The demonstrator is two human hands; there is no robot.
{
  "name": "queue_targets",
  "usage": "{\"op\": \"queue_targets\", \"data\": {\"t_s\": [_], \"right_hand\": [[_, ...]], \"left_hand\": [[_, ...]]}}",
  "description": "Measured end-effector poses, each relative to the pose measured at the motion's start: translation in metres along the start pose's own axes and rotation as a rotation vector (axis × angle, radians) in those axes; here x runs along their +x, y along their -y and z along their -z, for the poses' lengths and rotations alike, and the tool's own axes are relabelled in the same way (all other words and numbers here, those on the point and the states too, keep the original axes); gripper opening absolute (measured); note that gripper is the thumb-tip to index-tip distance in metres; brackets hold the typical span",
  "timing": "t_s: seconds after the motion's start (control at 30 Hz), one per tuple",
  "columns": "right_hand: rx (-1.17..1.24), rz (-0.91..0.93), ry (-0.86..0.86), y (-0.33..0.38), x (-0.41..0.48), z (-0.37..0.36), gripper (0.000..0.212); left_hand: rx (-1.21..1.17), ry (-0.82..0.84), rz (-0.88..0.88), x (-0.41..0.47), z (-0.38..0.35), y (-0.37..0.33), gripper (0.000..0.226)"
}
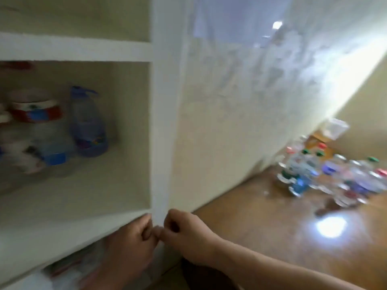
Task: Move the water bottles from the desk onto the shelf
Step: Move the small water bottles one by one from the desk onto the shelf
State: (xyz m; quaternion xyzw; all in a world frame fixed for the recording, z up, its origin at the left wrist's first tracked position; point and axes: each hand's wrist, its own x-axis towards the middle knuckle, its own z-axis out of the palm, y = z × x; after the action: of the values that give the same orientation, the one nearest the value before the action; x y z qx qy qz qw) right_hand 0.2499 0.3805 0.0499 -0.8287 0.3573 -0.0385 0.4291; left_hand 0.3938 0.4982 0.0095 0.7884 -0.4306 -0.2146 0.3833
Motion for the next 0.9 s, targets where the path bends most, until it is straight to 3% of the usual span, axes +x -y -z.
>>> {"op": "queue_targets", "data": {"t_s": [0.07, 0.2, 0.3, 0.63, 0.9], "right_hand": [[-0.034, -0.1, -0.079, -0.05, -0.028, 0.036, 0.034], [0.008, -0.325, -0.309, -0.149, -0.067, 0.102, 0.036], [0.067, -0.47, -0.453, -0.214, -0.095, 0.136, 0.035], [0.252, -0.7, -0.549, -0.423, -0.15, 0.247, 0.013], [0.191, -0.71, -0.751, -0.584, -0.113, 0.412, 0.032]], "left_hand": [[0.094, 0.086, -0.071, 0.012, -0.04, -0.017, 0.042], [-0.033, 0.216, -0.146, 0.045, -0.115, -0.068, 0.047], [0.004, 0.32, -0.203, 0.065, -0.169, -0.109, 0.048], [0.085, 0.59, -0.297, 0.106, -0.412, -0.25, 0.014], [0.091, 0.659, -0.387, 0.173, -0.613, -0.381, 0.052]]}}
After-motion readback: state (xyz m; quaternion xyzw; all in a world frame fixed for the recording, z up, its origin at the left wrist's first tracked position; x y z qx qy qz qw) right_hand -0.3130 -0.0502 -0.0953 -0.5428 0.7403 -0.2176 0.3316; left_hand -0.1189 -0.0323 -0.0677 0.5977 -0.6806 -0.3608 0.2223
